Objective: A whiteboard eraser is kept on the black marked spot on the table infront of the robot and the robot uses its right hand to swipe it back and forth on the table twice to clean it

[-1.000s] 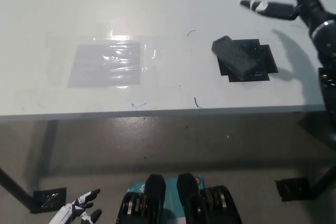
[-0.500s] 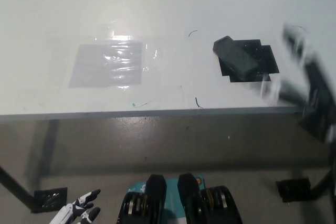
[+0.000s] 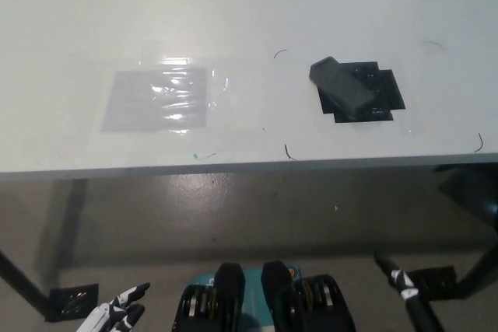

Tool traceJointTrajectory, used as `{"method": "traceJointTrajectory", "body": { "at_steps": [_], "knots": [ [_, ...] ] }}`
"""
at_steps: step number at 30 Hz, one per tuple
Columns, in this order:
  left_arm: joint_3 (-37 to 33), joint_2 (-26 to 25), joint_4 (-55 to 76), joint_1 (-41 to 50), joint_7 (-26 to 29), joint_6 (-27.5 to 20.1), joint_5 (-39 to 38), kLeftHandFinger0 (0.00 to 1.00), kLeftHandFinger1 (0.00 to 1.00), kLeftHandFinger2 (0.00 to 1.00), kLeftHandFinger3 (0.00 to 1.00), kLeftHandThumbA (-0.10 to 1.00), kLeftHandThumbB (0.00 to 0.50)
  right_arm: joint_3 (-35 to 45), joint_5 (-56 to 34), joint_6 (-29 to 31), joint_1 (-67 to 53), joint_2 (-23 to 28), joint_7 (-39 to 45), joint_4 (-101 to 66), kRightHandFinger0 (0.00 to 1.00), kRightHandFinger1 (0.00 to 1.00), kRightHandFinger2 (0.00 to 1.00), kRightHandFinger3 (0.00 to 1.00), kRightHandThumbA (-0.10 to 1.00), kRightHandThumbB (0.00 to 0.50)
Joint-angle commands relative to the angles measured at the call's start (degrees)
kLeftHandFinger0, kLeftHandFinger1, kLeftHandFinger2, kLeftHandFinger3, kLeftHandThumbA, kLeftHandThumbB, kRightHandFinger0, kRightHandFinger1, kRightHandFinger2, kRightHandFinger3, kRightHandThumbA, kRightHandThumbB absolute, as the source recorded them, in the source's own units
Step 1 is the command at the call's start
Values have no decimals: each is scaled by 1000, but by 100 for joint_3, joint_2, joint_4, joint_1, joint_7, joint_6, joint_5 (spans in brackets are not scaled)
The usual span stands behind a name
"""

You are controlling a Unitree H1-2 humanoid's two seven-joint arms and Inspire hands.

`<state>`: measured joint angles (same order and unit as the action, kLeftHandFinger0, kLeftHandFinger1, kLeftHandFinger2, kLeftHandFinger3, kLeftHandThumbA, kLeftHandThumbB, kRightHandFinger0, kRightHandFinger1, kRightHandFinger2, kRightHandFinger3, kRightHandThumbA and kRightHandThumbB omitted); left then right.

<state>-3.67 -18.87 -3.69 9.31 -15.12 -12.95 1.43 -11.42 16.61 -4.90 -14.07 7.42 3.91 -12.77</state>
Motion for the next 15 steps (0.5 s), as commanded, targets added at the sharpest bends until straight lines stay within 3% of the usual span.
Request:
{"method": "traceJointTrajectory", "body": {
  "at_steps": [1,15],
  "knots": [
    [75,30,40,-153,95,-965,-52,1000,1000,1000,1000,896,443,-41,-543,3183,103,-230,-1395,1391,1000,1000,1000,1000,1000,327],
    [37,45,-131,-344,25,-947,-119,1000,1000,1000,1000,939,453,218,-878,3183,495,-138,-917,1973,1000,1000,1000,1000,1000,369]
  ]
}}
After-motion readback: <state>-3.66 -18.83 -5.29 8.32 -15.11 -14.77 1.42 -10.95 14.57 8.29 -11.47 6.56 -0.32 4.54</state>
